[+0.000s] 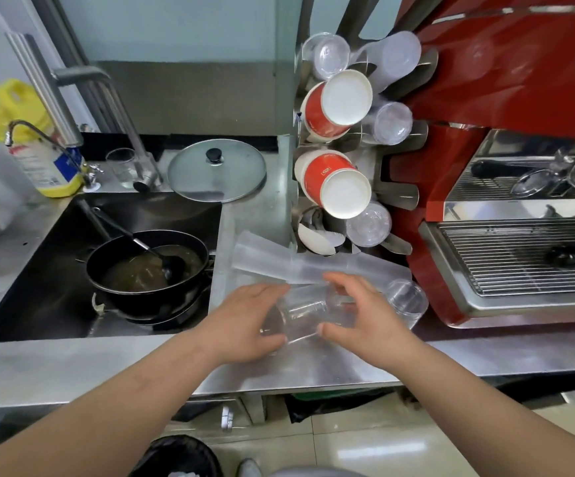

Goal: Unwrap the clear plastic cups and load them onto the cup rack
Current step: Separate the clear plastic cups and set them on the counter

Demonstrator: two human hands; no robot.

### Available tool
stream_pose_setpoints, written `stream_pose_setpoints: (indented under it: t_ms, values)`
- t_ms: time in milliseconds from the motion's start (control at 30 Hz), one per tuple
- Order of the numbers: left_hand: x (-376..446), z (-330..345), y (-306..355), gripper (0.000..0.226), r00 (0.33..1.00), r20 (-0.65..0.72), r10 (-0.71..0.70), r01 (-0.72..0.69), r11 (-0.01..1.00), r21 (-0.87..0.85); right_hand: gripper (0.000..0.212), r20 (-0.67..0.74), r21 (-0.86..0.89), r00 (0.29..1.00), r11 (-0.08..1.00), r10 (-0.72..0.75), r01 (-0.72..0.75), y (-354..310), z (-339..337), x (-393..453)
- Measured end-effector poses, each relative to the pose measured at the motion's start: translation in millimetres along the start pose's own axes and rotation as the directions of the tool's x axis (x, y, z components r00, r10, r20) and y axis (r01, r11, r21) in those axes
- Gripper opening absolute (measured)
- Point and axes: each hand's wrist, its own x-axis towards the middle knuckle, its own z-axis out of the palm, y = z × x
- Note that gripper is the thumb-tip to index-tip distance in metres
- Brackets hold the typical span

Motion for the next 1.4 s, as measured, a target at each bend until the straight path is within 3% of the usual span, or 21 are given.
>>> stream_pose_setpoints:
  t_ms: [300, 633, 1133, 1300, 1400]
  values:
    - [-29, 31, -5, 0.102, 0.989, 0.044, -0.143, 0.150, 0.933, -0.328, 0.066, 0.145, -0.162, 0.974, 0.967, -0.175, 0.198, -31, 21, -4]
    - [-43, 53, -9, 0.070, 0.985, 0.006, -0.172, 0.152, 0.854, -0.497, 0.056, 0.199, -0.233, 0.965, 0.948, -0.173, 0.218, -31, 50, -13]
    - [-43, 54, -24, 0.068, 0.986, 0.014, -0.165, 0.149, 0.843, -0.517, 0.058, 0.269, -0.260, 0.947, 0.933, -0.178, 0.249, -38, 49, -2]
    - [-45, 42, -32, 0.077, 0.990, 0.060, -0.131, 0.144, 0.909, -0.392, 0.052, 0.246, -0.198, 0.956, 0.957, -0.161, 0.212, -45, 47, 5]
    - [-45, 28, -45, 0.081, 0.989, 0.123, -0.077, 0.099, 0.978, -0.182, 0.040, 0.184, -0.183, 0.967, 0.961, -0.175, 0.209, -52, 37, 18]
